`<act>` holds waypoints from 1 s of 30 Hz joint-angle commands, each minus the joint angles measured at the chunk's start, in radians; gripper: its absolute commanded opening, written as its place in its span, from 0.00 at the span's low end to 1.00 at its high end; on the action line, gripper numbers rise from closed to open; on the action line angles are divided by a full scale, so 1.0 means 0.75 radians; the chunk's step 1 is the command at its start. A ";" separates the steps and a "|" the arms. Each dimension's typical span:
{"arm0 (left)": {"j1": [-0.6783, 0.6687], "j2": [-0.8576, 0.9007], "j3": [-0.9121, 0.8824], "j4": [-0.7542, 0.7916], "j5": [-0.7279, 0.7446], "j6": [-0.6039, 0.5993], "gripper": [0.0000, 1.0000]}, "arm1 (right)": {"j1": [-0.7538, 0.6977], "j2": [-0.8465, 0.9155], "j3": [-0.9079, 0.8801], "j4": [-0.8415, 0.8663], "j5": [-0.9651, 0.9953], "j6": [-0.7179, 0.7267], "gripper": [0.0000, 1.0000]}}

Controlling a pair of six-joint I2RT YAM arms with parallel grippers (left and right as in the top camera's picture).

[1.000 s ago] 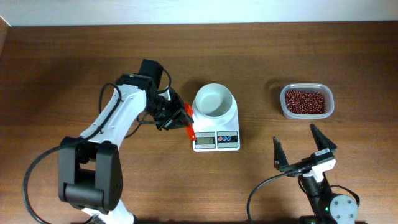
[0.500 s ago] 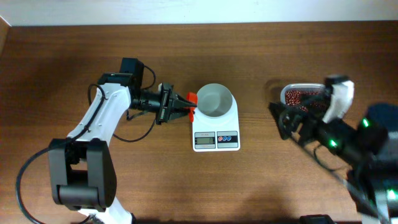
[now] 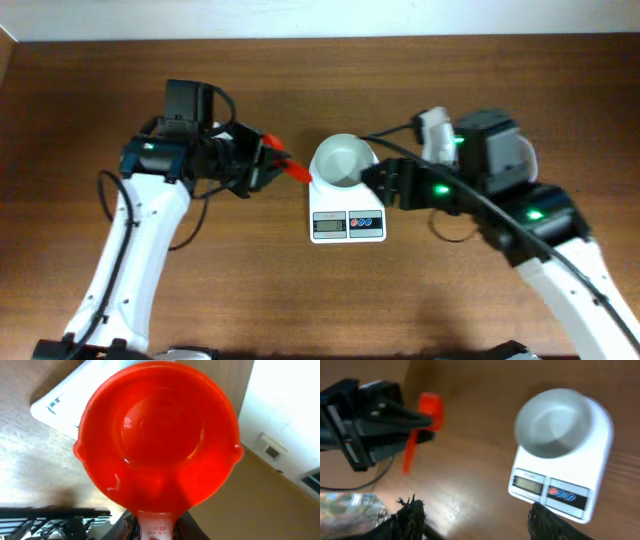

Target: Scoop item into bowl and weigh 50g on scale

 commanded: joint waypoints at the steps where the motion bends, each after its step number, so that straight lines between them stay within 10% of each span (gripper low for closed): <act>1: -0.112 -0.004 0.019 -0.002 -0.156 -0.163 0.00 | 0.163 0.081 0.025 0.120 0.096 0.133 0.68; 6: -0.157 -0.004 0.019 0.011 -0.157 -0.216 0.00 | 0.289 0.248 0.025 0.253 0.097 0.287 0.67; 14: -0.157 -0.004 0.019 0.009 -0.156 -0.215 0.00 | 0.306 0.310 0.025 0.389 0.181 0.328 0.32; 30: -0.157 -0.004 0.019 0.038 -0.056 -0.215 0.00 | 0.308 0.310 0.024 0.447 0.108 0.416 0.19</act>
